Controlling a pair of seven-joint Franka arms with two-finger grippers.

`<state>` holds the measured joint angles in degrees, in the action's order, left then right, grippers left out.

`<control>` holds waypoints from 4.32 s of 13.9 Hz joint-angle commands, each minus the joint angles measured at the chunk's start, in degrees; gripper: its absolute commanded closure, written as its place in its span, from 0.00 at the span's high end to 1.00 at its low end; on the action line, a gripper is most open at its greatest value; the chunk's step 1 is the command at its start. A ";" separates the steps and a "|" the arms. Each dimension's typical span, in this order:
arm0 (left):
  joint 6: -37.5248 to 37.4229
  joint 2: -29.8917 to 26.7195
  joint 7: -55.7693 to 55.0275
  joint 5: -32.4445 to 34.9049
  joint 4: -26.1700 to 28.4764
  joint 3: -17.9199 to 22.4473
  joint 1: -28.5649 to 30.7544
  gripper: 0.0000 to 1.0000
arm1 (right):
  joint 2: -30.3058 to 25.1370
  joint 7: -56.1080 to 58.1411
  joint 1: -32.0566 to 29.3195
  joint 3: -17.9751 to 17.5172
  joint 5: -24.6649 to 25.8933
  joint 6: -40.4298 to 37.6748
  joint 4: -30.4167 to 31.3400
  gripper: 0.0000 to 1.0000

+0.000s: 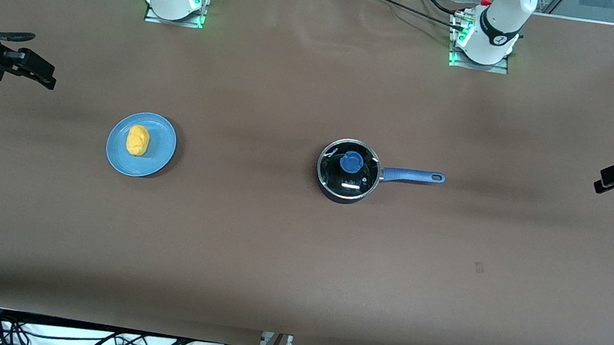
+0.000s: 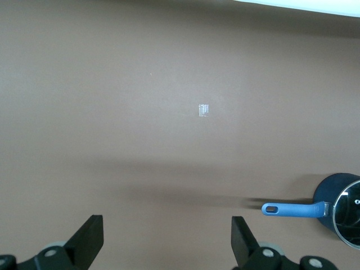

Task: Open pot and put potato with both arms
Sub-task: 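Move the right gripper toward the potato while the left gripper reaches the lid, then grasp the potato with the right gripper while the left gripper grasps the knob, then lift the potato with the right gripper while the left gripper lifts the lid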

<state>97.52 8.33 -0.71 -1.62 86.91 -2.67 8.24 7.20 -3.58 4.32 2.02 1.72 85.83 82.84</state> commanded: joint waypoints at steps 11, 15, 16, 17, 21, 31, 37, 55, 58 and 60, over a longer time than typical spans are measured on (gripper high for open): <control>-6.90 3.53 -13.73 -3.47 -0.08 -6.36 -6.11 1.00 | 14.23 -0.47 1.22 -0.79 -0.75 10.93 -0.23 1.00; -2.35 7.48 -30.80 -3.65 -0.25 -11.82 -12.61 1.00 | 16.80 -1.52 1.22 -0.79 -0.75 20.92 9.41 1.00; -0.59 8.97 -34.93 -3.83 -0.51 -12.00 -15.50 1.00 | 16.54 -1.61 1.22 -0.71 -0.84 24.44 12.92 1.00; 1.60 10.47 -38.37 -3.83 -0.52 -12.09 -18.14 1.00 | 16.36 -1.70 1.05 -0.44 -0.84 27.43 15.83 1.00; 11.35 19.16 -40.86 -3.74 0.10 -12.01 -26.24 1.00 | 14.08 -4.76 0.96 -0.44 -3.30 38.50 29.71 1.00; 19.53 25.16 -39.02 -1.90 5.44 -12.09 -31.88 1.00 | 13.72 -4.34 1.22 -0.62 -2.69 49.23 41.16 1.00; 22.72 25.33 -38.75 0.13 6.43 -12.01 -31.61 1.00 | 15.03 -2.49 1.40 -0.53 -2.42 54.17 42.31 0.89; 19.83 22.00 -32.89 1.98 5.37 -12.01 -27.85 0.00 | 11.87 -6.42 1.92 -6.40 -3.48 40.49 26.53 0.35; 14.74 18.14 -29.88 1.88 5.55 -11.92 -23.89 0.00 | 15.11 -19.40 6.65 -10.01 -3.48 39.59 19.05 0.35; 10.87 15.50 -26.82 2.50 5.98 -11.92 -20.38 0.00 | 18.63 -29.24 12.18 -10.11 -3.56 39.94 13.52 0.35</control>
<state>112.06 28.03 -30.91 0.12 91.48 -14.31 -14.89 20.65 -24.90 12.17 -8.12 -1.42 126.71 103.33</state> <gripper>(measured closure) 0.564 0.467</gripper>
